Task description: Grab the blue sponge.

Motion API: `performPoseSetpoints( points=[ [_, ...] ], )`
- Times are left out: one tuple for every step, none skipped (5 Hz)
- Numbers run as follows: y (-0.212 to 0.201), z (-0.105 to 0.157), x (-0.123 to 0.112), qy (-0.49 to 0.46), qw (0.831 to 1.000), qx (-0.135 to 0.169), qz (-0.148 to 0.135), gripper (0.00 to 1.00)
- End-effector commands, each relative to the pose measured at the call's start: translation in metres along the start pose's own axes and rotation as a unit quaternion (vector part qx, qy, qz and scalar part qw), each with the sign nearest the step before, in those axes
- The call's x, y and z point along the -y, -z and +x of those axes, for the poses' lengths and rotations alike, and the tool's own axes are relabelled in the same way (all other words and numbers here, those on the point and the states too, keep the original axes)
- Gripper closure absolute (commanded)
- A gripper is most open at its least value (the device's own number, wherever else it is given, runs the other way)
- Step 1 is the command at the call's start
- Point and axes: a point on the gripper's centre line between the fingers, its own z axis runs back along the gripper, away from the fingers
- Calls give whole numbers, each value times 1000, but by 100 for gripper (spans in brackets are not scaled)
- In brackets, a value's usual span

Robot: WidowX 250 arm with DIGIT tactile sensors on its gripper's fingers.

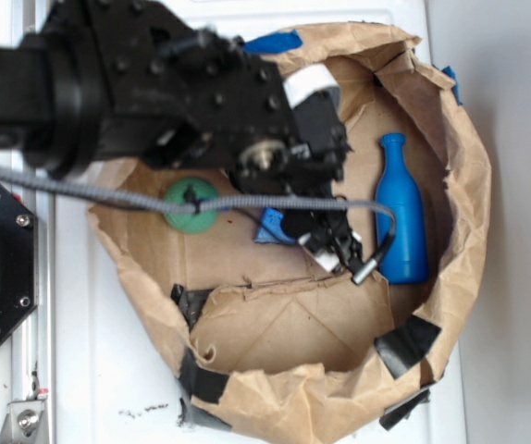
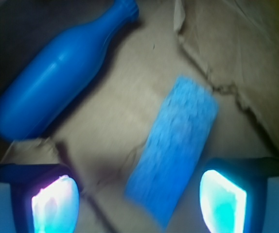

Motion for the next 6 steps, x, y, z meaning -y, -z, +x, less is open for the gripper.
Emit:
performPoseSetpoints(
  points=[
    [2, 16, -8, 5, 1000, -3, -12, 0],
    [9, 13, -17, 12, 1000, 5, 1, 0],
    [11, 9, -17, 11, 1000, 5, 2, 0],
    [23, 4, -12, 10, 1000, 11, 7, 0],
    [37, -4, -10, 9, 999, 24, 26, 0],
    [42, -14, -13, 8, 999, 19, 35, 0]
  ],
)
